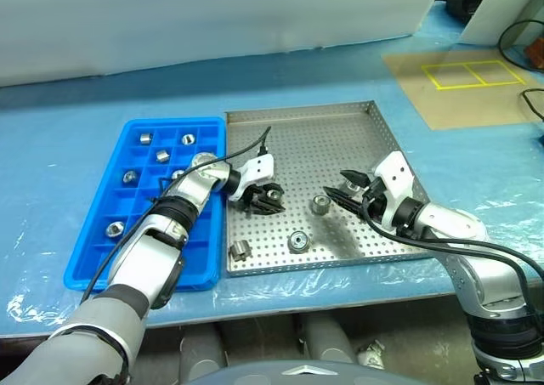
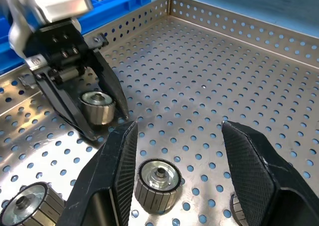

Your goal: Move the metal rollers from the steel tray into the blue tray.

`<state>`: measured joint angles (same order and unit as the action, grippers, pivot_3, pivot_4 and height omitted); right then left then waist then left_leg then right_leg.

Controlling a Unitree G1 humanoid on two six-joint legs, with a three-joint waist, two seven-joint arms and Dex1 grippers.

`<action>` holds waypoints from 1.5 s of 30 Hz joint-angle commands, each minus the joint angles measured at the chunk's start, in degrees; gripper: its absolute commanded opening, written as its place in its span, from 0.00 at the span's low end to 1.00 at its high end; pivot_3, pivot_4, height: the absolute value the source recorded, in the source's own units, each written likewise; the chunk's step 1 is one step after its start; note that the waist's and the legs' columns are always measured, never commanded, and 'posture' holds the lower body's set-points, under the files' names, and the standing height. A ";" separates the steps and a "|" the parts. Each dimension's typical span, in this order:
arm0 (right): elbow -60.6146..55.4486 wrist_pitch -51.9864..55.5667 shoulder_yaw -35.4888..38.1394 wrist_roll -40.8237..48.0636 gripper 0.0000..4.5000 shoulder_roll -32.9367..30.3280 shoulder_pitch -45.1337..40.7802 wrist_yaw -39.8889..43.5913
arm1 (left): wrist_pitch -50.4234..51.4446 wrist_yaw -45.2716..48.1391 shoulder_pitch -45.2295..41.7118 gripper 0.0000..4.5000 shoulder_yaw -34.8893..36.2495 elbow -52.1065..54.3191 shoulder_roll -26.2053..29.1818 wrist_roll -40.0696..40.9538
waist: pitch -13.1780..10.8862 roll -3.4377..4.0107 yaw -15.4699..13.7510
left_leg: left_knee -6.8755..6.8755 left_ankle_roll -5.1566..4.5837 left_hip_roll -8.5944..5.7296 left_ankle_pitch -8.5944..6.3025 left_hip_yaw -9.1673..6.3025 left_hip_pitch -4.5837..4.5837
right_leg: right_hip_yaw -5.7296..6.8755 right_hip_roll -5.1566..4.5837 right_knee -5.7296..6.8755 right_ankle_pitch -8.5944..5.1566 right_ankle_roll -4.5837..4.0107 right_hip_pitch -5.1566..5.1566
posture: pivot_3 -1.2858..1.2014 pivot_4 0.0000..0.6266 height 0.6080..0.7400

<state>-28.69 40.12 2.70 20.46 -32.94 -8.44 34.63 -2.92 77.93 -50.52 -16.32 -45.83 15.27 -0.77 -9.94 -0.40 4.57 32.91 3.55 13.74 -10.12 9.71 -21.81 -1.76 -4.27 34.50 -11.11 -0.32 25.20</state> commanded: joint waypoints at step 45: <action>38.90 -22.79 -16.22 -6.88 0.61 14.19 -31.64 22.79 | 22.65 -25.36 33.90 0.43 23.56 44.48 26.77 13.93 | -0.01 -0.11 -10.41 | -0.71 0.95 0.19 0.56 -0.26 0.19 | 0.29 -0.02 0.38 -0.13 -0.13 0.13 | 0.58 0.24 1.00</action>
<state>12.45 18.10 -14.66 13.29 -18.45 -39.81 57.34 21.95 53.58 -15.55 7.56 -0.17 42.32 14.02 -9.95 -0.51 -5.84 32.20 4.51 13.94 -9.55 9.44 -21.63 -1.46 -4.30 34.88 -11.24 -0.45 25.32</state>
